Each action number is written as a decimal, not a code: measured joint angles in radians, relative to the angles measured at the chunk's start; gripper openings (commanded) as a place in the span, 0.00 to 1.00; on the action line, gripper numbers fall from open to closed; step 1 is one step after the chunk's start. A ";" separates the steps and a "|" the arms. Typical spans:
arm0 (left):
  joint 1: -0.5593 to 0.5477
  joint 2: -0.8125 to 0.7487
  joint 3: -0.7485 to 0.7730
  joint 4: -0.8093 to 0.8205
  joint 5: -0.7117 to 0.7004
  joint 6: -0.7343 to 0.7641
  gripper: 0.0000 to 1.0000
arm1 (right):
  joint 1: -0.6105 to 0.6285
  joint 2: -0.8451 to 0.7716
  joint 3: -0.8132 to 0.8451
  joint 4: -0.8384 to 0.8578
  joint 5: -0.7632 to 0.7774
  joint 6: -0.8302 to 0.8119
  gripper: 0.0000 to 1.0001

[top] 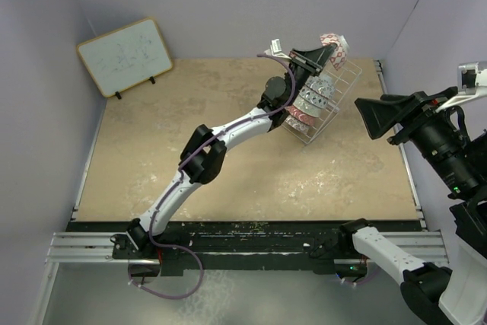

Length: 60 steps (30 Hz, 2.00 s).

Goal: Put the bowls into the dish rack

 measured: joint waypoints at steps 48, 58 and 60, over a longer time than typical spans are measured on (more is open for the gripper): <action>-0.077 0.286 0.314 -0.007 -0.352 0.118 0.00 | 0.052 -0.067 -0.130 -0.025 0.000 -0.012 0.70; -0.077 0.310 0.314 -0.048 -0.353 0.077 0.00 | 0.053 -0.072 -0.149 -0.025 0.000 -0.018 0.70; -0.077 0.311 0.314 -0.049 -0.353 0.069 0.00 | 0.053 -0.071 -0.153 -0.026 0.000 -0.019 0.70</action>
